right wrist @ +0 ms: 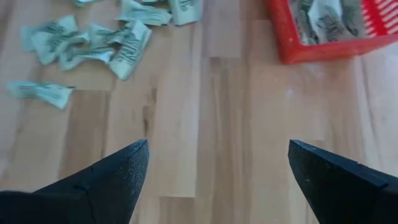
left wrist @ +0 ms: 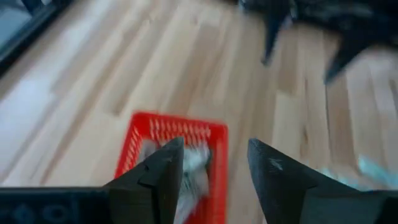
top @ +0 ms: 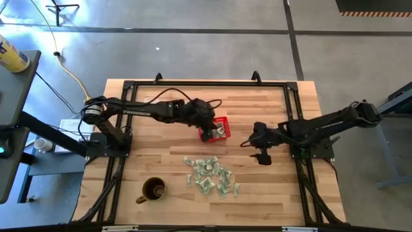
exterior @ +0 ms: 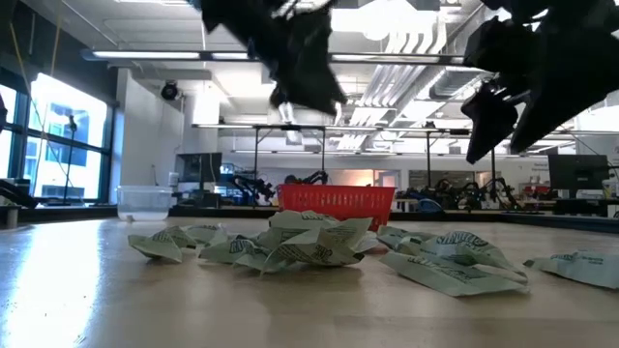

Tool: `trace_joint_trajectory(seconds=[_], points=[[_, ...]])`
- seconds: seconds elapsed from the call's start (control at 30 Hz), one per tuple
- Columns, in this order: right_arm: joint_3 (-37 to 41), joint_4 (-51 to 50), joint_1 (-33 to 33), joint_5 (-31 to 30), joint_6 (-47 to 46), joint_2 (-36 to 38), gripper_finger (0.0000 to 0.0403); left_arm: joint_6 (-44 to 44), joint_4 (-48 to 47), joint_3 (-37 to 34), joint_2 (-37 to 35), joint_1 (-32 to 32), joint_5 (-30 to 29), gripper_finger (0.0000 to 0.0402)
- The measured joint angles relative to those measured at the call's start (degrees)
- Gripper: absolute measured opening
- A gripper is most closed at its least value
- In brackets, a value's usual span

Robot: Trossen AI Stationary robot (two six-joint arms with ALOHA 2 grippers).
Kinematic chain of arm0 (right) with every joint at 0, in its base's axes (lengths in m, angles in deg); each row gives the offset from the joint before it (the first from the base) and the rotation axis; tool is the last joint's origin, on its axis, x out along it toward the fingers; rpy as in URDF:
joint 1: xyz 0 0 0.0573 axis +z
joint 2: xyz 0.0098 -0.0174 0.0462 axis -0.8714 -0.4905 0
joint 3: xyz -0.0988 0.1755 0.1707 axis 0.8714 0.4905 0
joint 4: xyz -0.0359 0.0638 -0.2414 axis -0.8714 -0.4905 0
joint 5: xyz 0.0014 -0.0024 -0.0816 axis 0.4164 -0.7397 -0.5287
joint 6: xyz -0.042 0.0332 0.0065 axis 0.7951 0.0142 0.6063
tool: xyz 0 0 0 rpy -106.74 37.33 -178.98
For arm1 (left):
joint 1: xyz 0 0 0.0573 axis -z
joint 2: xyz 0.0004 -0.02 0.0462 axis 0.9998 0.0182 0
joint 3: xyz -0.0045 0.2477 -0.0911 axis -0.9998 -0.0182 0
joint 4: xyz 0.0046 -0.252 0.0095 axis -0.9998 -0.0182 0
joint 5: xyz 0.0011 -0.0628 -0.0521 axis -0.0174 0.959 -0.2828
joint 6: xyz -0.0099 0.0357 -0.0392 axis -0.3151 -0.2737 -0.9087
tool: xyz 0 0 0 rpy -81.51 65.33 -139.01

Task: Pick and place items into bin
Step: Put the green stevia packet into the red bin

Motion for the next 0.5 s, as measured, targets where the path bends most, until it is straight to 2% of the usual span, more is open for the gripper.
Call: trace_joint_trajectory(seconds=[0.1,0.27,0.4,0.5], points=[[0.00,0.30,1.98,1.14,-2.28,-1.41,0.0374,1.56,-12.84,4.36,0.18,1.66,0.06,0.0218],[0.10,1.31,7.20,5.59,9.65,-6.55,0.0374,1.76,-27.16,4.60,0.22,4.89,-2.83,0.0220],[0.11,9.33,11.89,10.39,20.84,-11.81,0.0374,-2.00,-31.21,4.64,0.18,7.72,-3.39,0.0219],[0.11,16.62,15.65,11.10,24.01,-15.95,0.0374,-4.40,-31.34,4.63,0.18,10.29,-5.25,0.0214]])
